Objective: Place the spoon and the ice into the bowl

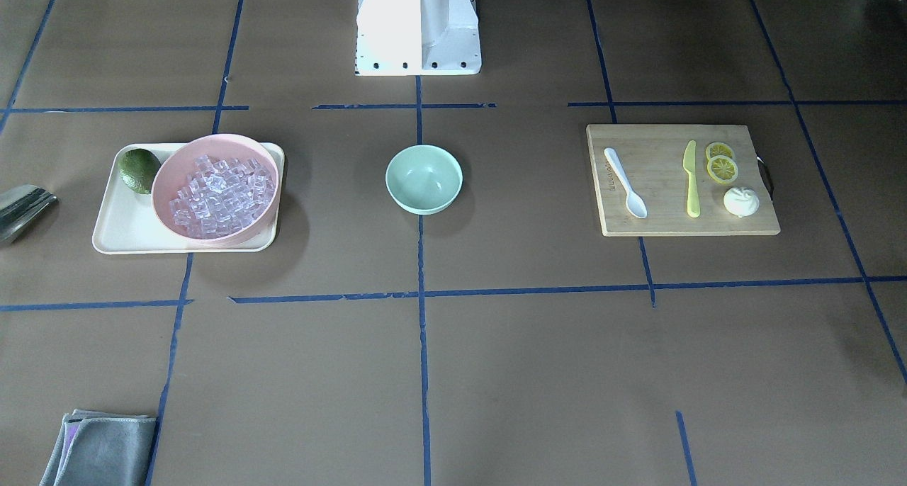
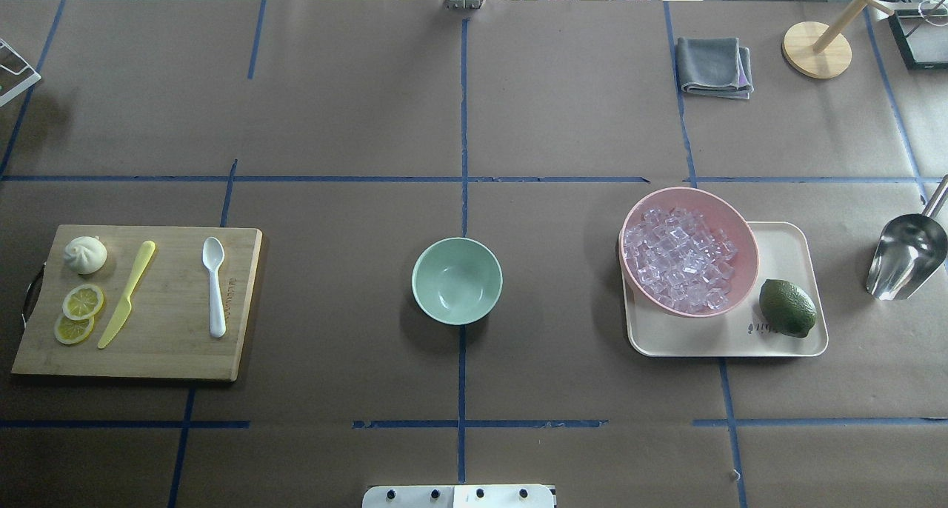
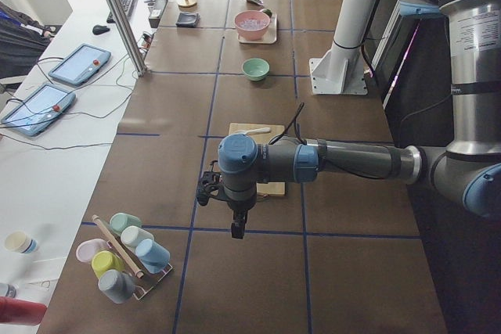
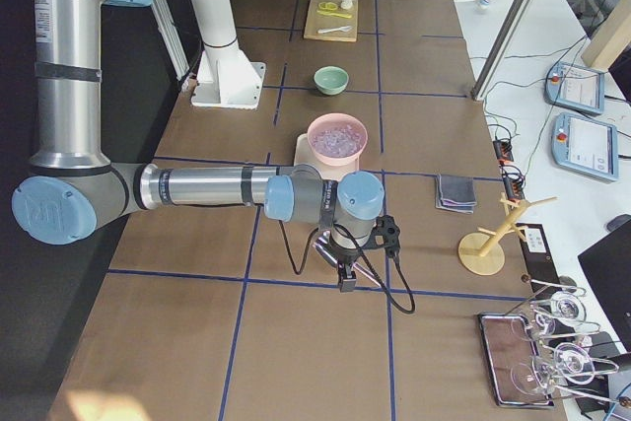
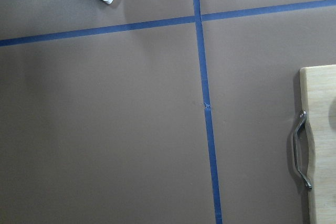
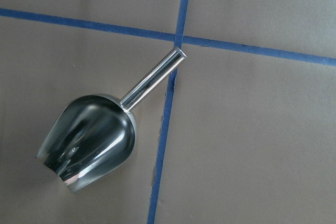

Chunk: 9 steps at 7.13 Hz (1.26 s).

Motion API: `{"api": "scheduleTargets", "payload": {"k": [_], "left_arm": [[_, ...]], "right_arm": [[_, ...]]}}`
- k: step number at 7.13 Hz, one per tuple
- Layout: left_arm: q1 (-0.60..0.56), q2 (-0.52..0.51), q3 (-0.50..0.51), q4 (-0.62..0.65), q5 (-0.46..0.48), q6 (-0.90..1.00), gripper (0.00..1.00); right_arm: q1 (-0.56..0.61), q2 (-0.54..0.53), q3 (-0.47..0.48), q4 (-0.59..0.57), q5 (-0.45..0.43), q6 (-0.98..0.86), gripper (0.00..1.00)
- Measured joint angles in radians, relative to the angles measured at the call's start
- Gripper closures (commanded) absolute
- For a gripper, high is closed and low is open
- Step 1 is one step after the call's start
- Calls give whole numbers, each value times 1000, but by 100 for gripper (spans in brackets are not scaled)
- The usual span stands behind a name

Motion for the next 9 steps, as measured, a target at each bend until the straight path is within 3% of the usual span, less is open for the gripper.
{"api": "scheduleTargets", "payload": {"k": [5, 9], "left_arm": [[23, -15, 0, -4, 4, -4, 0], [89, -151, 7, -69, -29, -109, 0]], "right_arm": [[-9, 4, 8, 6, -1, 0, 0], [-43, 11, 12, 53, -2, 38, 0]]}}
